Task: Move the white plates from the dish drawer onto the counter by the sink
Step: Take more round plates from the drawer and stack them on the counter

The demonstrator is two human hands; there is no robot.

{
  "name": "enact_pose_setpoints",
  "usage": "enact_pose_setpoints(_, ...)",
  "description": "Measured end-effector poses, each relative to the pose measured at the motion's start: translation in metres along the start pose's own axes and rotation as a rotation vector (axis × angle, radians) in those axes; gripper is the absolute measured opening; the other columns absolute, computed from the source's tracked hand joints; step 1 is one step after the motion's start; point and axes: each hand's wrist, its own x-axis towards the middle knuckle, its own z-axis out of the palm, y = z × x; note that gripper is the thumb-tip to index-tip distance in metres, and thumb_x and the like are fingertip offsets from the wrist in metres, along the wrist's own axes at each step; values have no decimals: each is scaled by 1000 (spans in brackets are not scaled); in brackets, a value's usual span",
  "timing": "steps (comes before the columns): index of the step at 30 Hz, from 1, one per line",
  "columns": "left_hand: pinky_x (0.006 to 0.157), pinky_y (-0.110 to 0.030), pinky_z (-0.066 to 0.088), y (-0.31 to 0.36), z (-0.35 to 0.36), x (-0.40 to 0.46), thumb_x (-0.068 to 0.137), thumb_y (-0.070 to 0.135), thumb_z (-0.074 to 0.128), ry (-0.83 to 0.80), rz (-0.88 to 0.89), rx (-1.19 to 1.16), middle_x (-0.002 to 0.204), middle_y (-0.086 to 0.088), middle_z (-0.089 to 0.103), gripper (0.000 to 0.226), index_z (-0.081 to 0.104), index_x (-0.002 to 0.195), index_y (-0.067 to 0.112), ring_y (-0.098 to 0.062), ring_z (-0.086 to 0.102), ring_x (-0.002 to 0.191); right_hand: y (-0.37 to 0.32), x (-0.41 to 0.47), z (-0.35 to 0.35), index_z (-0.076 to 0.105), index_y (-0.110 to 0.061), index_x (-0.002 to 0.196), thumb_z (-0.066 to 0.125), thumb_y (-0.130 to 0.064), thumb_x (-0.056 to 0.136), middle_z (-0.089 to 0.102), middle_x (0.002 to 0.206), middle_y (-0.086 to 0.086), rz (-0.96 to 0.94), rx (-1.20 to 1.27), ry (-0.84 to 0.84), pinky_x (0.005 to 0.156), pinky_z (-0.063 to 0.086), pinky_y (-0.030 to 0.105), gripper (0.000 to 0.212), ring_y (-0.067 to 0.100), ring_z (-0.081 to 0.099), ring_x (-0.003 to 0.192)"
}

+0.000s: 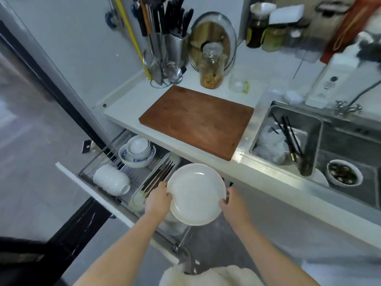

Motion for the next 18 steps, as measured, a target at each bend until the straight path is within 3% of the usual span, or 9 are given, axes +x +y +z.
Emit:
enact_pose_setpoints(4, 64, -34, 55, 54, 8, -31, 92, 16, 43, 38, 136, -82, 89, -1, 66, 29, 53, 118, 22, -23, 65, 76, 21, -26, -58, 47, -13, 98, 51, -16, 87, 60, 87, 5, 19, 79, 102, 67, 47, 36, 12, 25, 58, 79)
enact_pose_setpoints(7, 76, -39, 58, 101, 19, -47, 88, 23, 41, 6, 226, -145, 94, -1, 70, 31, 57, 112, 31, -25, 66, 84, 40, -41, -105, 44, -15, 93, 50, -15, 87, 61, 84, 6, 30, 84, 211, 67, 45, 36, 9, 30, 58, 79)
enact_pose_setpoints(10, 85, -39, 53, 154, 34, -65, 93, 22, 42, -10, 333, -159, 107, -7, 69, 31, 58, 120, 21, -29, 65, 95, 62, -54, -151, 50, -13, 101, 48, -16, 88, 68, 91, 12, 56, 90, 339, 69, 47, 37, 14, 32, 62, 82)
enact_pose_setpoints(14, 82, -31, 47, 223, 57, -86, 94, 24, 49, -41, 386, -216, 112, -10, 67, 31, 58, 122, 13, -32, 62, 103, 91, -68, -205, 54, -16, 109, 42, -17, 90, 70, 88, 8, 136, 119, 486, 68, 47, 36, 23, 28, 65, 79)
enact_pose_setpoints(18, 80, -46, 57, 291, 79, -99, 91, 24, 51, -156, 469, -289, 96, -7, 65, 24, 64, 108, 13, -34, 67, 89, 118, -79, -252, 57, -19, 106, 40, -17, 90, 67, 81, 2, 214, 216, 614, 65, 48, 34, 23, 18, 65, 67)
